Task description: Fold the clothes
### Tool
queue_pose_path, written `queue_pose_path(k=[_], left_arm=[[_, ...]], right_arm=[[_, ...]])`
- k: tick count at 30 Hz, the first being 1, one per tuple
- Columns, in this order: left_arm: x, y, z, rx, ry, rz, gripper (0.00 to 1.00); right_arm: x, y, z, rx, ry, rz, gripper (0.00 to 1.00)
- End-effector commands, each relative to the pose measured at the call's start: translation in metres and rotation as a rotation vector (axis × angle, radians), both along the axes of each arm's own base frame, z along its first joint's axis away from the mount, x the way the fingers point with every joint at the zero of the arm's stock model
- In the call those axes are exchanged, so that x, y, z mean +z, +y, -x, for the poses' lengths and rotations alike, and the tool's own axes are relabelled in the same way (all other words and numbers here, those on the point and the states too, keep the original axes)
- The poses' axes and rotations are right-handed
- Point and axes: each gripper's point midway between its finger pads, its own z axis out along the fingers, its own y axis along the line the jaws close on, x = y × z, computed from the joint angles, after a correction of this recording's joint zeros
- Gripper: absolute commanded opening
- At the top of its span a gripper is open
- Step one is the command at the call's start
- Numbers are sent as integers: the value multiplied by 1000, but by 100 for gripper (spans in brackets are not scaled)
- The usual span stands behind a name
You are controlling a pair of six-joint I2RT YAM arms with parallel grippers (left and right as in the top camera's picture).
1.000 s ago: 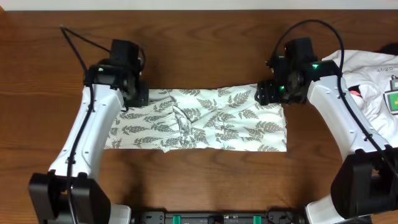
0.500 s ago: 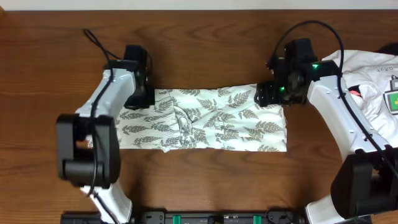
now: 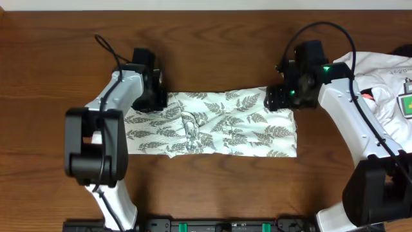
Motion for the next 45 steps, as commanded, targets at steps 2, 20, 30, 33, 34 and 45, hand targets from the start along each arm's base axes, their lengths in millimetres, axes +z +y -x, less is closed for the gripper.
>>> queue_pose_path(k=[2, 20, 30, 33, 34, 45], left_arm=[[71, -4, -17, -30, -192, 29, 23], [111, 53, 36, 121, -140, -218, 66], [107, 68, 36, 164, -123, -221, 67], [107, 68, 36, 167, -123, -220, 67], [107, 68, 36, 167, -123, -221, 67], [107, 68, 36, 167, -123, -220, 67]], right_arm=[[6, -23, -4, -90, -11, 44, 85], [-68, -62, 61, -121, 183, -135, 95], [-89, -51, 67, -93, 147, -188, 95], [-95, -51, 66, -104, 132, -189, 95], [-97, -51, 66, -109, 127, -191, 95], [-104, -52, 48, -137, 33, -195, 95]])
